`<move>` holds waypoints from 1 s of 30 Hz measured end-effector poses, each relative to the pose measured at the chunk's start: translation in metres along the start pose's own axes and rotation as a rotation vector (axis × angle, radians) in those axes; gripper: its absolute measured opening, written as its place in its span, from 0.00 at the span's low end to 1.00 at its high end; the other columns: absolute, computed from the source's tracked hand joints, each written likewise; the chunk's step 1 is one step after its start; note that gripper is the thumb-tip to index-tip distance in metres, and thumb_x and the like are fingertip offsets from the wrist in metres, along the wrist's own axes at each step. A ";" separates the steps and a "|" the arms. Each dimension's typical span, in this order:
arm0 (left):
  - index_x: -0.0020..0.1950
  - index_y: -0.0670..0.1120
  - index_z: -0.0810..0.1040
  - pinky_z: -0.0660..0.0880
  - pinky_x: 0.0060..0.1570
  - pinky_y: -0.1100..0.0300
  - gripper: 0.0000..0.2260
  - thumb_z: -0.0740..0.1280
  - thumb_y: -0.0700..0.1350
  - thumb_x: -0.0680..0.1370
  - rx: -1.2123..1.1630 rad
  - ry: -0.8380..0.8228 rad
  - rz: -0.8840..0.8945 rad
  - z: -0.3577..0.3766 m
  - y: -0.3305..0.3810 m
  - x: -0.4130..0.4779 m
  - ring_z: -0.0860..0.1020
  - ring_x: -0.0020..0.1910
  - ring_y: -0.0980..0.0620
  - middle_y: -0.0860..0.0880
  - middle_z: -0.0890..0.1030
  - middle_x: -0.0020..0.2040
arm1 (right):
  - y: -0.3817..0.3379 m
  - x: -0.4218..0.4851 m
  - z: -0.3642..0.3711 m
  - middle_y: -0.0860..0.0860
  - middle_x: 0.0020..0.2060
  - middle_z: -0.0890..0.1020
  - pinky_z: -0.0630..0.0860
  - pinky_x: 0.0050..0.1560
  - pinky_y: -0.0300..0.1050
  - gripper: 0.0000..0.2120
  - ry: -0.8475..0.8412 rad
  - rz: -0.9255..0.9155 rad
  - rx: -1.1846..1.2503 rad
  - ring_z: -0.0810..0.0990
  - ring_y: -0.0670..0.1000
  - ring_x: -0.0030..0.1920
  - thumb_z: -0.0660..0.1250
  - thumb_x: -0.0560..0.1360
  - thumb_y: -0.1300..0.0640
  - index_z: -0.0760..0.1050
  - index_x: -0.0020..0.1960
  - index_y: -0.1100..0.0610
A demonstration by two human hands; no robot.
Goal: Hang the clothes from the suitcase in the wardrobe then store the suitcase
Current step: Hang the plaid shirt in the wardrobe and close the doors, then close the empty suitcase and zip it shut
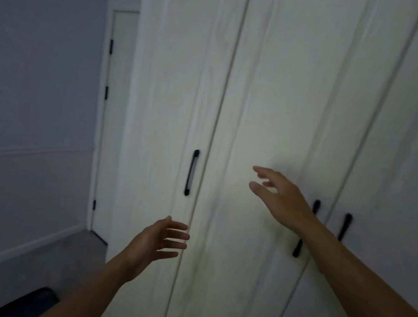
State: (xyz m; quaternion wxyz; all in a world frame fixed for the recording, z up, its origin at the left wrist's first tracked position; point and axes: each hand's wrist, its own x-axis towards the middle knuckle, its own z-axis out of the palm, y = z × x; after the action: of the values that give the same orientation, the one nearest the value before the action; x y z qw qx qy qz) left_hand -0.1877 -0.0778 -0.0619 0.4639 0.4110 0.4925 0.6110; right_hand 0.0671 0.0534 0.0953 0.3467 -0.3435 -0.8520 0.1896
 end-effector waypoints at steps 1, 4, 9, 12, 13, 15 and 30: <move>0.66 0.41 0.79 0.75 0.65 0.42 0.23 0.53 0.55 0.86 -0.027 0.041 -0.001 -0.017 -0.001 -0.007 0.82 0.61 0.40 0.41 0.84 0.60 | -0.005 0.001 0.019 0.42 0.60 0.80 0.77 0.61 0.47 0.17 -0.034 0.041 0.113 0.80 0.48 0.60 0.67 0.78 0.40 0.76 0.67 0.39; 0.66 0.40 0.79 0.77 0.62 0.45 0.23 0.53 0.55 0.86 -0.083 0.144 -0.026 -0.072 -0.007 -0.030 0.82 0.60 0.39 0.40 0.84 0.60 | -0.017 0.004 0.078 0.49 0.58 0.82 0.80 0.56 0.50 0.10 -0.140 0.158 0.359 0.82 0.52 0.58 0.63 0.82 0.45 0.78 0.62 0.41; 0.63 0.41 0.80 0.78 0.56 0.49 0.21 0.54 0.53 0.86 -0.137 0.329 -0.068 -0.158 -0.027 -0.073 0.84 0.56 0.42 0.40 0.85 0.59 | -0.030 -0.007 0.181 0.58 0.60 0.82 0.80 0.57 0.56 0.15 -0.246 0.375 0.594 0.82 0.60 0.59 0.59 0.84 0.48 0.79 0.63 0.53; 0.62 0.39 0.80 0.78 0.53 0.50 0.20 0.54 0.50 0.85 -0.169 0.425 -0.099 -0.199 -0.046 -0.101 0.83 0.55 0.40 0.38 0.84 0.58 | -0.028 -0.017 0.238 0.57 0.59 0.83 0.81 0.58 0.56 0.20 -0.310 0.484 0.672 0.83 0.59 0.58 0.58 0.83 0.43 0.79 0.64 0.54; 0.62 0.39 0.80 0.78 0.52 0.50 0.20 0.54 0.50 0.86 -0.176 0.451 -0.111 -0.211 -0.052 -0.111 0.83 0.54 0.41 0.38 0.84 0.58 | -0.025 -0.021 0.255 0.57 0.58 0.83 0.81 0.59 0.58 0.22 -0.330 0.513 0.700 0.84 0.59 0.57 0.57 0.83 0.41 0.79 0.65 0.53; 0.61 0.40 0.80 0.79 0.52 0.50 0.19 0.54 0.50 0.86 -0.184 0.505 -0.147 -0.233 -0.064 -0.128 0.83 0.52 0.41 0.38 0.85 0.57 | -0.021 -0.028 0.284 0.57 0.58 0.84 0.80 0.60 0.60 0.24 -0.372 0.552 0.747 0.84 0.60 0.57 0.56 0.83 0.38 0.80 0.64 0.53; 0.61 0.40 0.81 0.79 0.54 0.47 0.21 0.57 0.54 0.86 -0.329 0.914 -0.392 -0.363 -0.166 -0.178 0.84 0.52 0.40 0.39 0.86 0.55 | 0.011 -0.005 0.501 0.59 0.58 0.84 0.80 0.59 0.60 0.27 -0.686 0.768 0.804 0.84 0.61 0.57 0.54 0.83 0.37 0.80 0.63 0.55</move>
State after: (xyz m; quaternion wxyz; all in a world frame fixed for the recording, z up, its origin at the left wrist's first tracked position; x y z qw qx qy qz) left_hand -0.4680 -0.3173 -0.2978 0.3659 -0.0758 0.6098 0.6989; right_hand -0.2866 0.0151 -0.2571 0.0641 -0.3869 -0.5938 0.7026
